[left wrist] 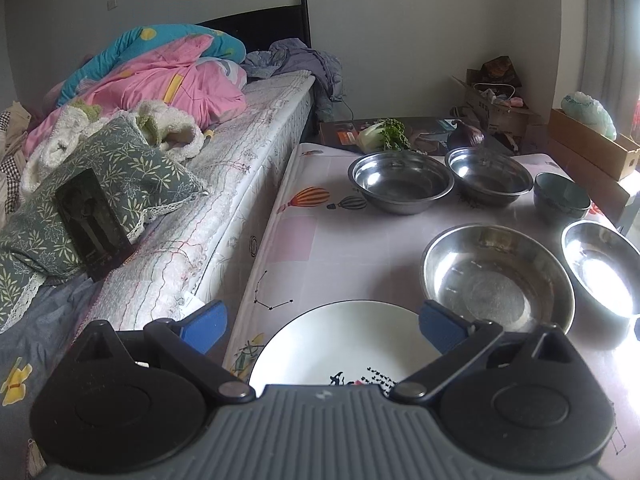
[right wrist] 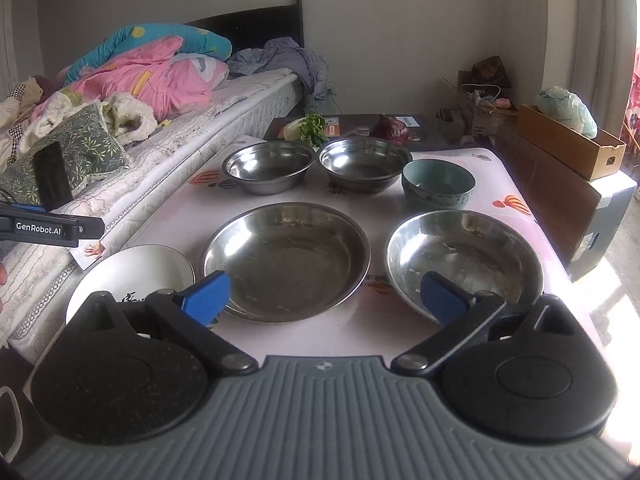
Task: Organize plates and bowls
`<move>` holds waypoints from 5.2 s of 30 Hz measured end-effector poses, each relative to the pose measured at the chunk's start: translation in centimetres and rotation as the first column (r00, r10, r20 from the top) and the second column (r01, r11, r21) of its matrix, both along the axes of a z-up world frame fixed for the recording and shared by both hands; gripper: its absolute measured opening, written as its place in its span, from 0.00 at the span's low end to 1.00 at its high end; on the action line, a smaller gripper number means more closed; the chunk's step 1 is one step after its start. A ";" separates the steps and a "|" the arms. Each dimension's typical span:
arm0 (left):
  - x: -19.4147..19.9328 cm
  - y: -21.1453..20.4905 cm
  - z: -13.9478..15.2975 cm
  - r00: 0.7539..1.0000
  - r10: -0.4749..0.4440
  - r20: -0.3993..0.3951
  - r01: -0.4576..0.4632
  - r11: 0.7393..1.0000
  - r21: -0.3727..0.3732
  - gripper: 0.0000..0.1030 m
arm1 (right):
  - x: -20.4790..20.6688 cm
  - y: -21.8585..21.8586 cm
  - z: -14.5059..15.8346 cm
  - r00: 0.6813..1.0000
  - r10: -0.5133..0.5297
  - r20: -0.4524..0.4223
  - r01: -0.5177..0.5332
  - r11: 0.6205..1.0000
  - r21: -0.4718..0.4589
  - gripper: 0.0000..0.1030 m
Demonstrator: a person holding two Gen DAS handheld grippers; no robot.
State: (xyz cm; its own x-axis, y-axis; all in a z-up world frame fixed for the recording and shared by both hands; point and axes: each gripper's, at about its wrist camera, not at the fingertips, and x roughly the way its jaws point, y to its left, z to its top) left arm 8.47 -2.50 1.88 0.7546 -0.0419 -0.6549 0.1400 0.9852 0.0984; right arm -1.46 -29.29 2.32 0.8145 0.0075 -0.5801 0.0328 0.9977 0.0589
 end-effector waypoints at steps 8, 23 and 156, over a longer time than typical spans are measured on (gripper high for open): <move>6.9 -0.3 0.1 0.997 -0.083 -0.003 0.083 0.995 -0.056 1.00 | 6.8 -0.5 1.6 0.997 -0.051 0.056 0.051 0.999 -0.003 0.99; 22.1 -1.4 -1.5 0.998 -0.063 -0.032 0.060 0.994 -0.089 0.93 | 24.4 -2.5 -2.3 0.997 -0.068 -0.037 0.076 0.946 0.316 0.81; 28.5 1.9 -8.4 0.915 -0.187 -0.358 0.087 0.957 -0.275 0.16 | 37.7 2.0 -9.8 0.942 0.195 -0.274 -0.147 0.972 0.185 0.11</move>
